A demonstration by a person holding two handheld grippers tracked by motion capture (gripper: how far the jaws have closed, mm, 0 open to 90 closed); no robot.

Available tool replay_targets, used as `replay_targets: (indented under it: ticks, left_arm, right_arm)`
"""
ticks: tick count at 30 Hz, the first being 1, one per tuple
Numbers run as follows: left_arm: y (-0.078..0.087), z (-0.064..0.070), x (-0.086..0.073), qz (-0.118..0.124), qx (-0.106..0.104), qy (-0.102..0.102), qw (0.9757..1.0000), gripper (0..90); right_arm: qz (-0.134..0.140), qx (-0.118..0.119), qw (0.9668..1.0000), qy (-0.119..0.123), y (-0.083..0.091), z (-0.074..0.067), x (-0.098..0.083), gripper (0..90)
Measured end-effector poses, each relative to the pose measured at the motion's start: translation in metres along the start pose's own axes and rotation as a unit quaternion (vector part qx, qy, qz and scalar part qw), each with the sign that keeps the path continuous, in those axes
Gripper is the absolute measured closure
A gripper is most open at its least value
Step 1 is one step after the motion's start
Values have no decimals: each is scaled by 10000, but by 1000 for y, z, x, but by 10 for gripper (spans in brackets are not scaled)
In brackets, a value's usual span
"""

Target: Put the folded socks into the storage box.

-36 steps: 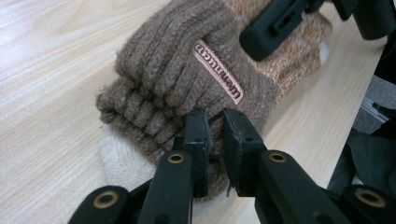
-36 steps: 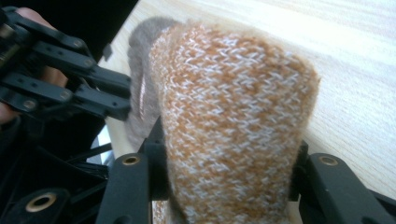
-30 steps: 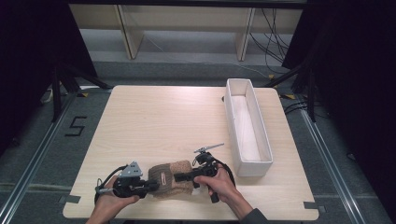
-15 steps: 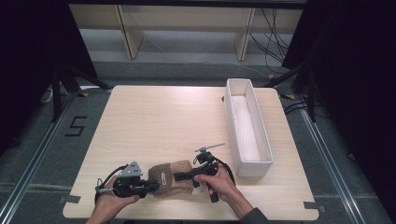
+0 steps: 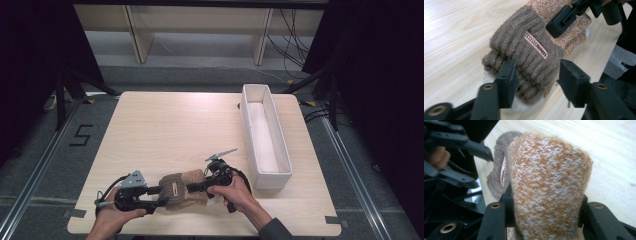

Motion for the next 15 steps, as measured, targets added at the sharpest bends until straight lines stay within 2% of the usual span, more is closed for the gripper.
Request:
replay_targets:
  ticks: [2,3,5,6,7,8,9,10,11,12,13,14,15]
  left_arm:
    - [3,3,-3,117,-55,97,9999,390]
    - [5,3,-7,126,-32,134,9998,354]
    - [7,2,-17,70,45,147,9999,312]
    - [7,3,-20,109,86,224,9997,301]
    - [6,3,-23,87,58,216,9997,289]
    - [5,4,-25,23,76,183,9998,280]
    - [3,7,-26,27,78,197,9998,272]
    - [2,9,-26,14,100,223,9997,264]
    - [0,9,-27,-35,65,161,9998,247]
    - [-2,10,-28,-81,49,172,9998,238]
    - [-4,9,-29,-132,54,101,9998,239]
    - [-4,9,-31,-184,82,150,9997,239]
    - [-4,7,-33,-308,96,59,9995,239]
  right_arm:
    - [-88,45,9999,82,4,-2,3,546]
    - [-83,-6,9998,189,5,-1,5,546]
    - [-176,-42,9995,254,12,-5,8,547]
    - [-181,-91,9992,333,15,-7,11,548]
    - [-300,-125,9989,328,19,-9,12,548]
    - [-266,-273,9980,509,23,-6,16,549]
    - [-358,-345,9977,471,28,-8,18,550]
    - [-321,-370,9970,603,32,-9,23,550]
    - [-332,-404,9959,736,37,-10,27,550]
    - [-468,-540,9950,700,45,-11,29,551]
    - [-394,-579,9935,901,50,-11,35,551]
    - [-432,-730,9912,1015,58,-10,41,551]
    - [-429,-848,9892,1120,63,-9,45,551]
Point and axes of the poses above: each handheld gripper's, and its own axes: y roughly backward along the jaws, x roughly out of its top, z roughly to its right, the point moved 10 cm from there along -y, roughly forward along the jaws, and after that the axes turned 13 degrees about -x, right-handed, at the moved point
